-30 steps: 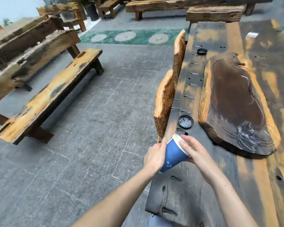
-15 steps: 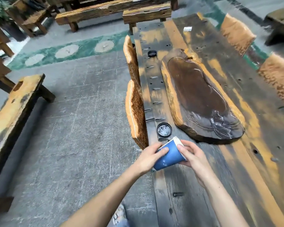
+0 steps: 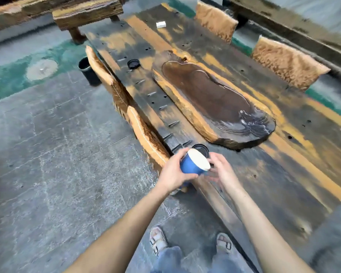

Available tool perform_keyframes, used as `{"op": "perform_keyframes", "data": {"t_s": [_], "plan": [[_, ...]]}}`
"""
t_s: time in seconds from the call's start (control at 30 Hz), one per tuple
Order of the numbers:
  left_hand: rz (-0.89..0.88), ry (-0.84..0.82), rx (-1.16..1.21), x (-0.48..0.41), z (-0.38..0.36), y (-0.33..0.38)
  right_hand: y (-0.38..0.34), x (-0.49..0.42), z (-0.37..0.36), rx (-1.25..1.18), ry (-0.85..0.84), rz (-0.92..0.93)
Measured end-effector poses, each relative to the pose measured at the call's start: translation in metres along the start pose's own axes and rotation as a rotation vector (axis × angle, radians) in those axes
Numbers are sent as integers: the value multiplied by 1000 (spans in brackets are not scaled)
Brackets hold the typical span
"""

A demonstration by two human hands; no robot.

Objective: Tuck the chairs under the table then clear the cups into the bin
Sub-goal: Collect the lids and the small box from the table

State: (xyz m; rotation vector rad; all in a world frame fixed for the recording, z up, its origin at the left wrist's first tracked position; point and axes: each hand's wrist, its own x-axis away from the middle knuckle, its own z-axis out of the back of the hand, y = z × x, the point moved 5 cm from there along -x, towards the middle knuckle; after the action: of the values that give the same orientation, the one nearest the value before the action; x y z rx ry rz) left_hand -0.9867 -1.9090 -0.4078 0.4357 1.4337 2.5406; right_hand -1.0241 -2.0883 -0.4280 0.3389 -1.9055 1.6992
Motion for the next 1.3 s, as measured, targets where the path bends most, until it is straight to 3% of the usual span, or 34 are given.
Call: {"op": "perform_keyframes", "data": {"t_s": [0.17,0.3,0.6,0.77,0.87,1.3], "plan": [[69,73,75,-7,58,-26,8,-11,5,-80,232,-89],[99,102,134,-22,74,-42,21,-28,4,-14,309,-126],[180,104,229,-54,84,-65,55,-127,-5,349,419,-344],[217,93,196,-80,105,-73,60,-169,-4,769,424,-429],[270,95,170,-94,110,-76,62,-177,-3,890,421,-418],[306,130,192,-138,131,-72,74,-189,-3,469,407,-430]]}}
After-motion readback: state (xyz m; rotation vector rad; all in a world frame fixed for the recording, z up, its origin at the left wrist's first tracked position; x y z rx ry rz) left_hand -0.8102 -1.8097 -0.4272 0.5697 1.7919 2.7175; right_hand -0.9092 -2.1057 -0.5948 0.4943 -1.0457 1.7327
